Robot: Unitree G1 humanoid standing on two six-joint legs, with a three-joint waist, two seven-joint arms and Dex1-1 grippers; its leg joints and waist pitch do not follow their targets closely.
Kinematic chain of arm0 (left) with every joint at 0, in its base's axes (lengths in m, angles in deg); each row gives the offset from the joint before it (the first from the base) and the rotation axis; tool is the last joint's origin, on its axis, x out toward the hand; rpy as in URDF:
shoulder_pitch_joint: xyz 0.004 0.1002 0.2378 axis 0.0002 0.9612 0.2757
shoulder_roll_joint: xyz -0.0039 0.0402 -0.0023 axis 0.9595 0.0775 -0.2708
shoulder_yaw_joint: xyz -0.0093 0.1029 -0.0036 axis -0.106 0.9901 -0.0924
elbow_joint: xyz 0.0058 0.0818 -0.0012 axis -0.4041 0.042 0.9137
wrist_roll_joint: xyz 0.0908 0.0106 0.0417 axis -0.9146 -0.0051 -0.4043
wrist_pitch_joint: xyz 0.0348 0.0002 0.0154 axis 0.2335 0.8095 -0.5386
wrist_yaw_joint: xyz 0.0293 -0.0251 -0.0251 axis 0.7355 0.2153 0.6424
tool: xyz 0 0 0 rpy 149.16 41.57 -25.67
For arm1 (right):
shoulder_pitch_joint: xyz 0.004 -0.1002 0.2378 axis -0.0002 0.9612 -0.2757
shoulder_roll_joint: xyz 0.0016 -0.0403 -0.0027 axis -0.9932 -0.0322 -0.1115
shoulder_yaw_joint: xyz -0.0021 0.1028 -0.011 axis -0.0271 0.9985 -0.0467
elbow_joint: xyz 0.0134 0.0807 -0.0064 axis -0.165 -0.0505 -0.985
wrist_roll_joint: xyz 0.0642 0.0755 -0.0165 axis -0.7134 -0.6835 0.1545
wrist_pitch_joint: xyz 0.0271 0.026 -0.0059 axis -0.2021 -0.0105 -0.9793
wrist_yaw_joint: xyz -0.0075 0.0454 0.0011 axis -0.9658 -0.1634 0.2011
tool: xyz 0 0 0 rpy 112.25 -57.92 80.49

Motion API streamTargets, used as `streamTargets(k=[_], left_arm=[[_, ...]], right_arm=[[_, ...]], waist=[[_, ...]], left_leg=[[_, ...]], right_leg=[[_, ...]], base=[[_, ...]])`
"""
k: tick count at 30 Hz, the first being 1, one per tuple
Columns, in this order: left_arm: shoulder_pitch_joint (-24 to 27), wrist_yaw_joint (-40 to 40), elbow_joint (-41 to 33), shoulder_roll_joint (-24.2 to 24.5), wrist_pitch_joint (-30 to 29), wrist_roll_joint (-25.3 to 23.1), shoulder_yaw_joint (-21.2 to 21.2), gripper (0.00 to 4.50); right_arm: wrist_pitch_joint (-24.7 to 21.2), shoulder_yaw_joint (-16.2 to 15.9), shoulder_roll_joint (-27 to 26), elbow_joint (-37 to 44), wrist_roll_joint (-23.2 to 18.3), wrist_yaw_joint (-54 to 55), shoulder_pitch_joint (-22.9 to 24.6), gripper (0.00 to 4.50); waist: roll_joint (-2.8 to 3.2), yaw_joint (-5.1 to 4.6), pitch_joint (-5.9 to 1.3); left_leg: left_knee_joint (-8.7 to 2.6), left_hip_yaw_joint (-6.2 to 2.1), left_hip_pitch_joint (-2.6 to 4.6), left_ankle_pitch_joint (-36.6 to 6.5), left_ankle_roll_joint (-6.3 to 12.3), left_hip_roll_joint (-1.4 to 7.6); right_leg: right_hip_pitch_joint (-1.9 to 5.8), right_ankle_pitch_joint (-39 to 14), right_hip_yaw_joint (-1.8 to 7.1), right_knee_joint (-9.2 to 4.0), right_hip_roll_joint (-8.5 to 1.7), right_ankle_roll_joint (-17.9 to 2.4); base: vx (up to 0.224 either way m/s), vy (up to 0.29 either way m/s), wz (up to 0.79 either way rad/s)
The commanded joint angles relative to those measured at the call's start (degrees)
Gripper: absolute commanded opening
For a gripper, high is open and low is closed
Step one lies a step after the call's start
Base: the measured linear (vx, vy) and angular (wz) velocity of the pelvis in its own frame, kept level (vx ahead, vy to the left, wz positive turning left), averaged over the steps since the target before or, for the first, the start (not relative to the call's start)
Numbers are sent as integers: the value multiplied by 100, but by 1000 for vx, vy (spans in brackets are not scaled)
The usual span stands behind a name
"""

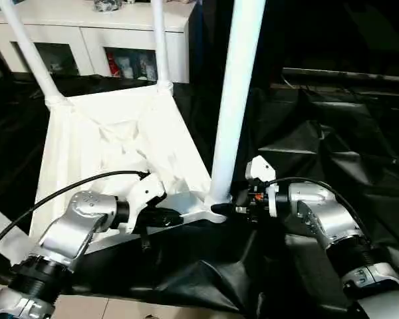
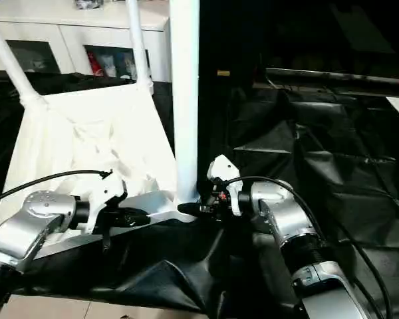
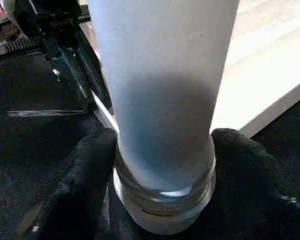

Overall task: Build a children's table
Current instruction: Rotate leg to tighten

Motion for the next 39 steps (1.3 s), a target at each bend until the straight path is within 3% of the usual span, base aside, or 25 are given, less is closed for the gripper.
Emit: streamTargets(k=[1, 4, 8, 12, 13, 14, 19, 22, 23, 25, 26, 27, 29, 34, 36, 39], left_arm=[[154, 63, 108, 32, -202, -70, 194, 0], [119, -246, 215, -143, -272, -92, 99, 0], [-122, -1065, 638, -637, -312, -250, -57, 0], [-543, -2043, 1270, -1309, -309, -437, -170, 0], [-646, -2247, 1408, -1448, -303, -477, -190, 0], [-798, -2570, 1603, -1662, -277, -533, -222, 0], [-1167, -3037, 2004, -2186, -146, -710, -136, 0], [-1189, -2952, 1995, -2241, -83, -736, -79, 0], [-1163, -2862, 1946, -2222, -70, -730, -62, 0], [-1091, -2665, 1841, -2124, -62, -705, -44, 0], [-1006, -2398, 1733, -1965, -29, -641, -24, 0], [-1004, -2393, 1732, -1962, -28, -640, -24, 0], [-895, -2059, 1623, -1729, 52, -629, 7, 0], [-563, -1022, 1162, -1120, 163, -401, 111, 0], [-360, -371, 760, -812, 88, -140, 144, 0], [-284, -144, 593, -612, 66, -124, 178, 0]], right_arm=[[-8, -64, -61, -61, 35, 63, -84, 292], [-21, 14, -235, -161, 91, 481, -17, 275], [-148, 403, -713, -612, 108, 1764, -61, 268], [-201, 643, -1231, -1001, 228, 3186, -157, 267], [-214, 681, -1328, -1084, 262, 3479, -201, 267], [-260, 722, -1478, -1207, 308, 3897, -279, 266], [-165, 776, -1930, -1429, 329, 4408, -522, 266], [75, 659, -1946, -1385, 446, 4257, -536, 266], [156, 665, -1924, -1346, 421, 4131, -522, 322], [322, 739, -1842, -1230, 313, 3863, -498, 322], [66, 942, -1754, -1058, -13, 3551, -510, 338], [65, 942, -1750, -1056, -16, 3544, -511, 345], [-21, 819, -1463, -894, -72, 2925, -500, 372], [39, 302, -656, -487, 99, 1367, -333, 377], [70, 202, -322, -319, 80, 755, -269, 377], [89, 162, -134, -206, 86, 425, -240, 377]], waist=[[-37, 18, -321], [-45, 5, -313], [-38, -43, -243], [-52, -86, -215], [-17, -93, -223], [-30, -96, -224], [-17, -83, -244], [-28, -56, -270], [-25, -52, -271], [-37, -41, -281], [-39, -38, -292], [-39, -34, -299], [-68, -38, -317], [-59, -19, -350], [-71, -5, -351], [-48, 26, -337]], left_leg=[[-353, -14, 53, -900, 233, 123], [-356, -8, 51, -916, 222, 122], [-429, -25, 104, -1546, -36, 120], [-467, -53, 129, -1845, -212, 110], [-463, -65, 147, -1960, -253, 100], [-467, -76, 145, -1991, -254, 105], [-469, -78, 148, -2034, -215, 107], [-471, -76, 85, -1779, -154, 111], [-465, -64, 89, -1740, -130, 113], [-453, -55, 73, -1643, -79, 113], [-445, -51, 63, -1543, -25, 109], [-440, -50, 65, -1498, 16, 111], [-411, -40, 19, -1133, 117, 108], [-337, -27, -1, -655, 328, 109], [-320, -11, 8, -601, 397, 110], [-318, 7, 31, -652, 460, 127]], right_leg=[[234, -222, 189, -357, -323, -1381], [224, -254, 196, -361, -325, -1388], [177, -1431, 225, -487, -358, -1193], [145, -2237, 227, -570, -378, -911], [129, -2427, 224, -597, -385, -833], [126, -2488, 226, -606, -386, -773], [97, -2274, 231, -620, -381, -735], [144, -1731, 230, -559, -371, -804], [136, -1578, 230, -550, -365, -860], [156, -1399, 231, -529, -371, -925], [174, -1248, 228, -516, -367, -949], [179, -1177, 228, -511, -372, -967], [215, -719, 212, -462, -351, -1039], [248, 219, 186, -355, -332, -1267], [250, 380, 175, -332, -313, -1341], [217, 329, 180, -325, -311, -1456]], base=[[0, 0, 0], [0, 0, 0], [0, 0, 0], [0, 0, 0], [0, 0, 0], [0, 0, 0], [0, 0, 0], [0, 0, 0], [0, 0, 0], [0, 0, 0], [0, 0, 0], [0, 0, 0], [0, 0, 0], [0, 0, 0], [0, 0, 0], [0, 0, 0]])
